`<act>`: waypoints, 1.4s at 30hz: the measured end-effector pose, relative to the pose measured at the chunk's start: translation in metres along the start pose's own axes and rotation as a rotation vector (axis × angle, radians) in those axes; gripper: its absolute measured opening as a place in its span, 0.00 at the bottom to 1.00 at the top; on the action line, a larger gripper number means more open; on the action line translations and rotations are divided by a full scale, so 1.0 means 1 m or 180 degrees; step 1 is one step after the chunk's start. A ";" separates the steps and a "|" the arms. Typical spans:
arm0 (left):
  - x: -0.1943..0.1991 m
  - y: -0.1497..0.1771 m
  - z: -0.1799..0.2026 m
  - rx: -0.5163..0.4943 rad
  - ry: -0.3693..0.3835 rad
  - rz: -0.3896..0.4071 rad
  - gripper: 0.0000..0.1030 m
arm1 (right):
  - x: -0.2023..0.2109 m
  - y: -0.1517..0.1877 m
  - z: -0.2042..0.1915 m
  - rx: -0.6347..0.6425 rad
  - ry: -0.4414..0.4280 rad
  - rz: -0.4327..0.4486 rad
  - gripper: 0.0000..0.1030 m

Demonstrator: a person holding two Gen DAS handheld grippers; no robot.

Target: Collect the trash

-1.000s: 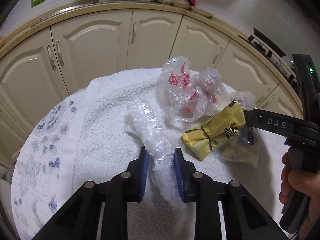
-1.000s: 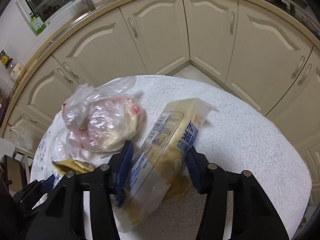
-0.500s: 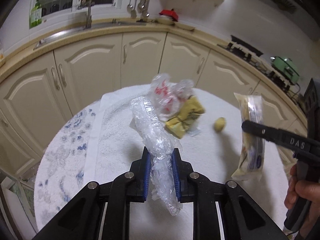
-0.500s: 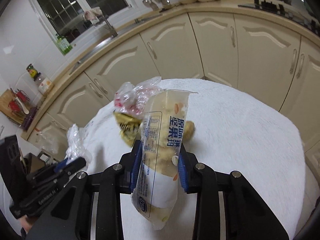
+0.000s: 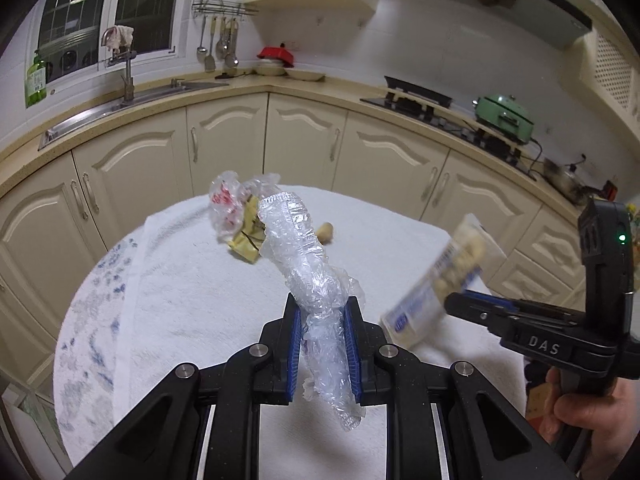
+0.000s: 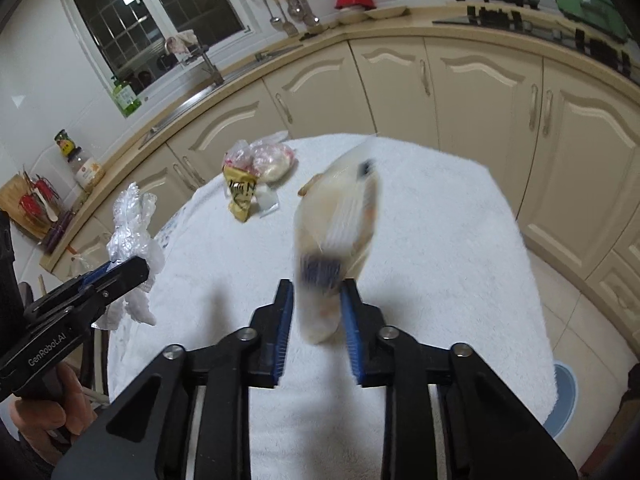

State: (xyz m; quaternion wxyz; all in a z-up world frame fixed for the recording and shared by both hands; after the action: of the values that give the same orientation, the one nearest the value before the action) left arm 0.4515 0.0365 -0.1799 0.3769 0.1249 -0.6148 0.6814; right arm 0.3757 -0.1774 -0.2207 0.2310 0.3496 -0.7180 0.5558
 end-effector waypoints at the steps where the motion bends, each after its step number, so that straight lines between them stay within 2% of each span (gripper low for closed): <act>1: 0.003 0.004 0.004 -0.0007 0.0002 -0.0010 0.16 | -0.001 0.003 0.001 -0.0020 -0.0030 -0.0002 0.21; 5: 0.005 0.011 0.006 0.0022 -0.0033 -0.0086 0.16 | -0.018 0.005 0.009 -0.0131 0.0012 -0.0051 0.23; 7: 0.006 0.010 0.011 0.0015 -0.0051 -0.0116 0.16 | -0.025 0.006 0.017 -0.0259 0.0076 -0.0087 0.27; 9: 0.009 0.010 0.012 -0.0028 -0.0080 -0.0111 0.16 | -0.025 0.007 0.024 -0.0411 0.0153 -0.0071 0.39; 11: 0.011 0.010 0.015 -0.0059 -0.0084 -0.0110 0.16 | -0.018 0.009 0.027 -0.0429 0.0277 -0.0013 0.67; 13: 0.011 0.009 0.016 -0.0064 -0.0079 -0.0118 0.16 | -0.012 0.011 0.031 -0.0436 0.0480 -0.0014 0.85; 15: 0.008 0.008 0.014 -0.0062 -0.0072 -0.0124 0.16 | -0.004 0.016 0.037 -0.0465 0.0615 -0.0001 0.85; 18: 0.003 0.007 0.012 -0.0053 -0.0007 -0.0156 0.16 | 0.000 0.025 0.046 -0.0675 0.0834 -0.0035 0.91; 22: -0.003 0.010 0.014 -0.0057 0.0064 -0.0199 0.16 | -0.018 0.025 0.051 -0.0968 0.0828 -0.0055 0.91; 25: -0.003 0.012 0.016 -0.0072 0.0094 -0.0214 0.16 | -0.037 0.012 0.051 -0.1040 0.1054 -0.0048 0.91; 27: -0.003 0.014 0.017 -0.0083 0.0107 -0.0227 0.16 | -0.054 0.005 0.051 -0.1008 0.1199 -0.0140 0.86; 28: -0.003 0.015 0.018 -0.0086 0.0114 -0.0233 0.16 | -0.065 0.001 0.046 -0.0850 0.1308 -0.0208 0.78; 29: -0.003 0.015 0.019 -0.0086 0.0117 -0.0242 0.16 | -0.071 -0.001 0.040 -0.0664 0.1448 -0.0245 0.66; 30: -0.003 0.016 0.019 -0.0083 0.0121 -0.0249 0.16 | -0.077 -0.003 0.033 -0.0459 0.1562 -0.0283 0.61; 31: -0.003 0.017 0.019 -0.0079 0.0127 -0.0249 0.16 | -0.079 -0.002 0.031 -0.0368 0.1596 -0.0284 0.45; 32: -0.002 0.017 0.020 -0.0070 0.0126 -0.0246 0.16 | -0.079 -0.002 0.027 -0.0258 0.1539 -0.0265 0.36; 37: 0.001 0.020 0.025 -0.0034 0.0109 -0.0224 0.16 | -0.066 0.005 0.029 -0.0280 0.1050 -0.0230 0.34; 42: 0.007 0.020 0.036 -0.0054 0.0102 -0.0178 0.16 | -0.039 0.011 0.024 -0.0279 0.0857 -0.0117 0.34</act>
State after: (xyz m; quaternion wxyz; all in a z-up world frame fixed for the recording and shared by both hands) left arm 0.4229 0.0061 -0.1827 0.4067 0.1279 -0.6107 0.6672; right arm 0.3936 -0.1891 -0.2625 0.3504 0.2745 -0.6976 0.5615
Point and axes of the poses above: each gripper's, at about its wrist camera, not at the fingertips, and x roughly against the way its jaws point, z to its right, y to its underside, the point moved 3 cm from there along -x, roughly the way its jaws point, and after that the axes turned 4 degrees about x, right-handed, at the moved point
